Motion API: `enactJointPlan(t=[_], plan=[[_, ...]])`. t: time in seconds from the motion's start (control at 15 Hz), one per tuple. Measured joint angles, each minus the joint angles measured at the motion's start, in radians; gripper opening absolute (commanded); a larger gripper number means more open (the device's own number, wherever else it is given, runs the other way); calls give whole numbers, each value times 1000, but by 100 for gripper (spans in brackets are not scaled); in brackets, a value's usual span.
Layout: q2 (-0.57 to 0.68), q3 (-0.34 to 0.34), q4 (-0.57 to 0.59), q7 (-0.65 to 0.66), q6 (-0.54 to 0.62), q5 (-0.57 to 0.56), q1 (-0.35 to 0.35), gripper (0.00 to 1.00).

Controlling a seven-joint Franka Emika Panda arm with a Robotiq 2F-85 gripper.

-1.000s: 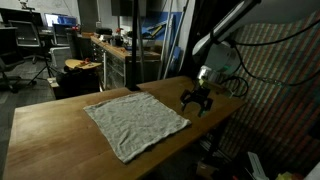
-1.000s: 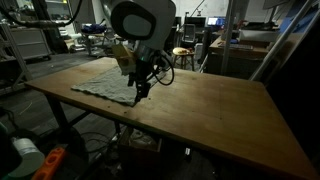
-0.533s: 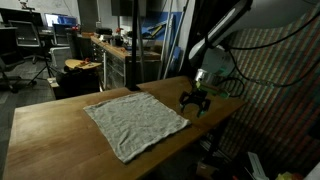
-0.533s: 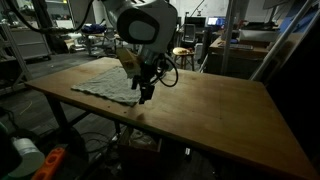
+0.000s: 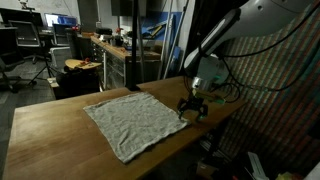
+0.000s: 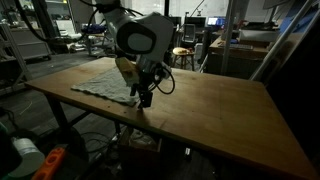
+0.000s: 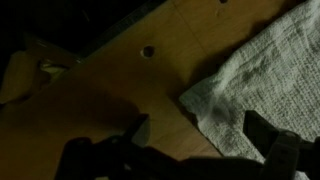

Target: Fold the towel on the table twice, diagonally.

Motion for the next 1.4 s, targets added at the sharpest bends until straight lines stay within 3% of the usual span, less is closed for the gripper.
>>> enactJointPlan(t=[0.13, 0.2, 0.73, 0.93, 1.13, 1.4], plan=[[15, 5, 0, 0, 13, 0, 0, 70], [22, 9, 0, 0, 21, 0, 0, 63], [11, 42, -5, 15, 58, -8, 17, 0], [-24, 50, -12, 57, 64, -51, 40, 0], [-86, 50, -23, 167, 64, -170, 75, 1], [-173, 52, -12, 415, -2, -447, 104, 1]])
